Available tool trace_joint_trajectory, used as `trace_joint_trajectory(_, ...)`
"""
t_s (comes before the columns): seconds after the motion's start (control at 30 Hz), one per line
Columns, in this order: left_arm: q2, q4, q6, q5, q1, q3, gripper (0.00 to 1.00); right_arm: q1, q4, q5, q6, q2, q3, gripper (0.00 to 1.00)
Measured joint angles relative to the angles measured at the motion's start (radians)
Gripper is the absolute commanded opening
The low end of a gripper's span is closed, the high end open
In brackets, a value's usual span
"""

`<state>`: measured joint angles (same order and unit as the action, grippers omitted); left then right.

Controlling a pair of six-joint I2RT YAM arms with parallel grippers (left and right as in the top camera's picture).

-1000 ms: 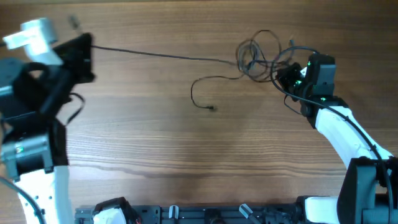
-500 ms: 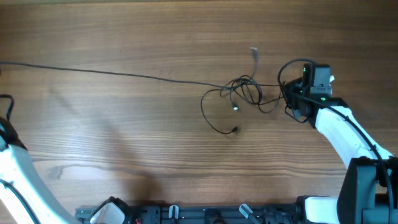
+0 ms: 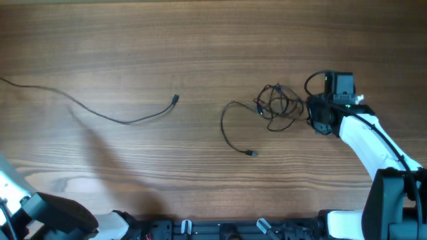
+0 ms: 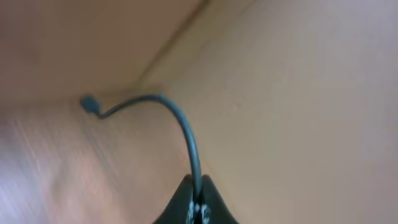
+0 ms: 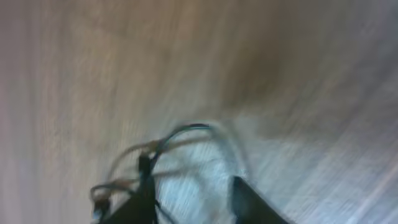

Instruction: Untangle cables

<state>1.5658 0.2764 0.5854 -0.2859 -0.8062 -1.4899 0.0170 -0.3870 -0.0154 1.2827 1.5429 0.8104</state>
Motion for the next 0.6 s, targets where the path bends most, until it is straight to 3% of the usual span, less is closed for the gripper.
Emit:
trace_joint_trajectory(0.03,0.01,0.062,0.0,0.0,0.027,0.0,0.04,0.0,0.011,0.023,-0.017,0.0,0.0,0.52)
trace_joint_trajectory(0.07,0.029,0.114,-0.009,-0.002,0.073,0.0,0.04,-0.001,0.021,0.047,-0.035,0.0,0.0,0.62)
trace_joint_trajectory(0.13,0.072,0.184,-0.047,0.0,0.165,-0.003,0.04,-0.011,0.022,0.088,-0.076,0.0,0.0,0.92)
trace_joint_trajectory(0.17,0.091,0.245,-0.055,0.001,0.208,-0.003,0.04,-0.021,0.022,0.103,-0.092,0.0,0.0,0.98)
trace_joint_trajectory(0.33,0.249,0.529,-0.026,0.02,0.483,-0.002,0.04,-0.108,0.026,0.14,-0.137,0.0,0.0,1.0)
trace_joint_trajectory(0.53,0.375,0.704,0.285,0.096,0.718,0.0,0.04,-0.187,0.026,0.147,-0.169,0.0,0.0,1.0)
trace_joint_trajectory(0.6,0.377,0.716,0.299,0.115,0.772,0.0,0.04,-0.187,0.026,0.146,-0.212,0.0,0.0,1.0)
